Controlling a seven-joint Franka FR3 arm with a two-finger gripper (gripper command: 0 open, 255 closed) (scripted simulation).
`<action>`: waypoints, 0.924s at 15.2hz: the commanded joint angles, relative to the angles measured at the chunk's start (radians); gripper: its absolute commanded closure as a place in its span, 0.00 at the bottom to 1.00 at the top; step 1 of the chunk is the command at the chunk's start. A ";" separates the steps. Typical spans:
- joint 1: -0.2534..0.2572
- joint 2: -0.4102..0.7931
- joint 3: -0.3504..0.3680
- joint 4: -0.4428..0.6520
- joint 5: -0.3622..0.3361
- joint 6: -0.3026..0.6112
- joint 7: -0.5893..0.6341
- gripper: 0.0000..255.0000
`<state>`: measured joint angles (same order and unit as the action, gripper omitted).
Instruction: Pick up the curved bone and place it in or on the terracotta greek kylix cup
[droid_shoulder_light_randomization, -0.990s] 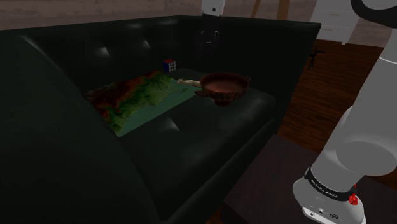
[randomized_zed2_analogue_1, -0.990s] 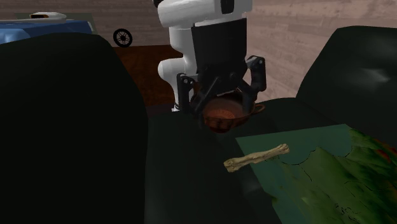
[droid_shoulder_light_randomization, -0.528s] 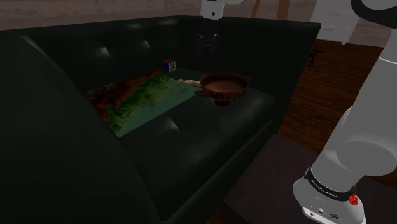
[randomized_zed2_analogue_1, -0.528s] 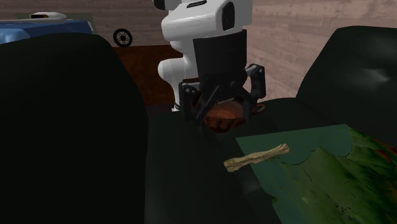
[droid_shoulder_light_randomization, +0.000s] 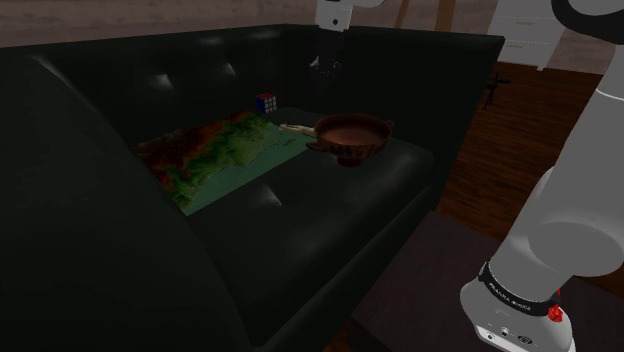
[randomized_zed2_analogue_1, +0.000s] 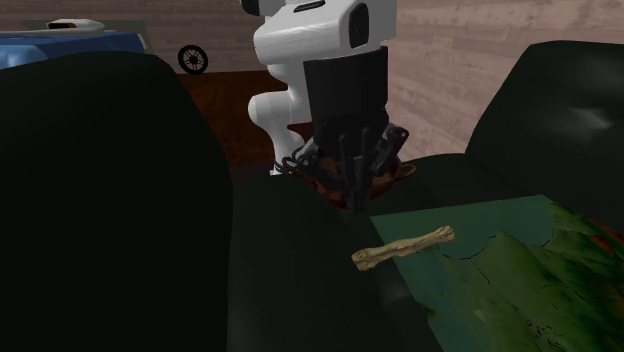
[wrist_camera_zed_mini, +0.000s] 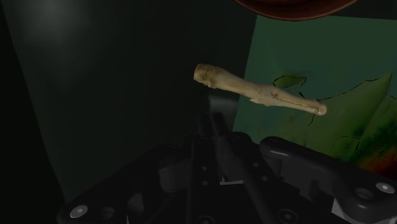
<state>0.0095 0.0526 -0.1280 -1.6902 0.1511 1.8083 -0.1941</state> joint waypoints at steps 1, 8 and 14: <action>0.000 0.000 0.000 0.000 0.000 0.000 0.000 1.00; 0.005 0.090 0.033 0.067 0.017 -0.017 -0.470 0.00; 0.014 0.143 0.137 0.049 -0.029 -0.006 -1.273 0.00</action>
<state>0.0217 0.1871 -0.0069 -1.6413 0.1311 1.8016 -1.3378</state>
